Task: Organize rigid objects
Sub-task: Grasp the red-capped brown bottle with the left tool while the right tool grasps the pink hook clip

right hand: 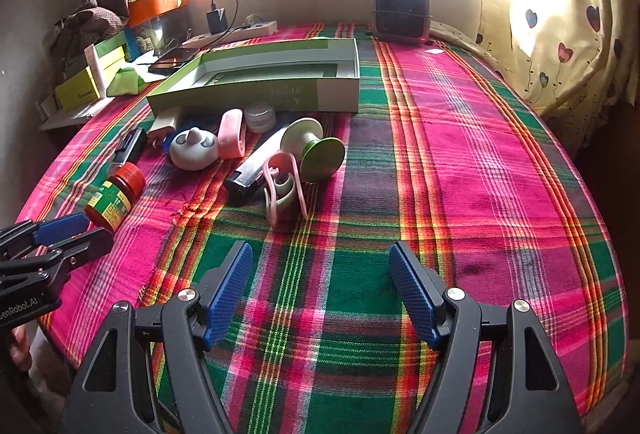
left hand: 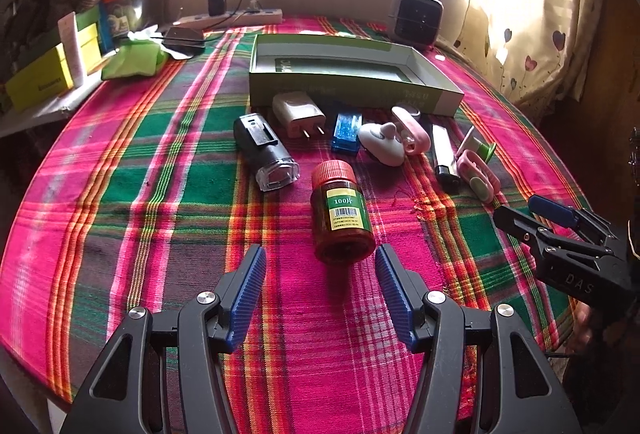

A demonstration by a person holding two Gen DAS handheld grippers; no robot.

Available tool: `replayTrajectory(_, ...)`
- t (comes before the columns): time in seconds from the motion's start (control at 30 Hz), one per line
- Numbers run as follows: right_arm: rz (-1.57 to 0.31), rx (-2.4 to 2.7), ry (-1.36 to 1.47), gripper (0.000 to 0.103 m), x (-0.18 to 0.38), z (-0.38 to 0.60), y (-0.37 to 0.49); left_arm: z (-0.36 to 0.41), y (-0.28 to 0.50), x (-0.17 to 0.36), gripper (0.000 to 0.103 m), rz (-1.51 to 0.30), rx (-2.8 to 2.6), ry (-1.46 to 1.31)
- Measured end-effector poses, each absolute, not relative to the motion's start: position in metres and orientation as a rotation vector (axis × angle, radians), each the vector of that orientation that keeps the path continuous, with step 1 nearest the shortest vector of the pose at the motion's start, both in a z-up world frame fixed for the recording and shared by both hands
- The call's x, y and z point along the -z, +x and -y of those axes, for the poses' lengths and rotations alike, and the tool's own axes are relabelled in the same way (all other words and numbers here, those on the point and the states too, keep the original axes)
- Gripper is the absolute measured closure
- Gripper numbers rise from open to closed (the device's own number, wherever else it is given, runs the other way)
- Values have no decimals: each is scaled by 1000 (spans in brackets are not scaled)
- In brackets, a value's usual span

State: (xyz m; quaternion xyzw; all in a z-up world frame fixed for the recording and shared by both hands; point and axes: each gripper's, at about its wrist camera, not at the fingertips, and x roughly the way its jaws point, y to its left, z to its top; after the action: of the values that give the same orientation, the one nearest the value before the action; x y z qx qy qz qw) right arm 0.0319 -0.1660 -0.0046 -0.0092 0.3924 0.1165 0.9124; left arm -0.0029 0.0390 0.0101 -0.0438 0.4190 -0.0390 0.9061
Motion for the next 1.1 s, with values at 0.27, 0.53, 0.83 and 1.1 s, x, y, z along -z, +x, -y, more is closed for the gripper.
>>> replayTrajectory(0.27,-827,-297,-23,32,2,157,51,-36,14,-13,47,-866,106,-92)
replayTrajectory(0.53,-857,-319,-8,32,5,152,67,-36,32,-9,47,-891,113,-79)
replayTrajectory(0.83,-855,-316,-23,44,5,144,74,-45,38,-6,48,-893,120,-104)
replayTrajectory(1.1,-845,-295,-39,63,5,141,73,-50,39,-6,58,-883,115,-124)
